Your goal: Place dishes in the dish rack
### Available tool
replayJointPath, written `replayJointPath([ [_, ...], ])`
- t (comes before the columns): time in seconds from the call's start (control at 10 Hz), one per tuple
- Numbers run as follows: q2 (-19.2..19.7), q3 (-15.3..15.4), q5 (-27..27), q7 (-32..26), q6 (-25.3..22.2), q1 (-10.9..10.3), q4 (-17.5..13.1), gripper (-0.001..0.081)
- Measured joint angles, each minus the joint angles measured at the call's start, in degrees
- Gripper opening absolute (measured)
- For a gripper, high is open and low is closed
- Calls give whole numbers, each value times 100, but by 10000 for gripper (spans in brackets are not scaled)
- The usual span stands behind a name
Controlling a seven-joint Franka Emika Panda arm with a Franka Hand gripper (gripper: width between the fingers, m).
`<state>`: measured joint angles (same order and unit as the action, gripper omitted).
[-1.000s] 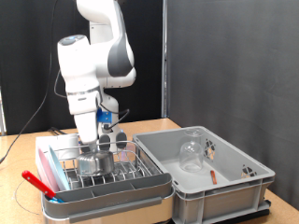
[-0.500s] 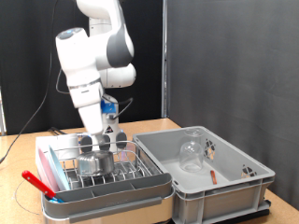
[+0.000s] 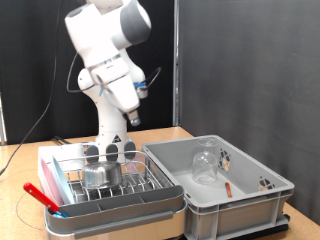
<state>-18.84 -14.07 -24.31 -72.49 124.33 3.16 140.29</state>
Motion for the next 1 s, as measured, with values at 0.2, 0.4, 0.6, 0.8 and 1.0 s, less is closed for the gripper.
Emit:
replayJointPath([
  [0.2,-159,216,180,233,-548,-30,-254,808],
  [0.4,-297,433,222,455,-862,-69,-448,808],
  [0.6,-492,640,223,714,-953,-91,-525,808],
  [0.8,-451,636,195,656,-968,-100,-516,808],
  [1.0,-281,698,238,243,-981,-248,-628,808],
])
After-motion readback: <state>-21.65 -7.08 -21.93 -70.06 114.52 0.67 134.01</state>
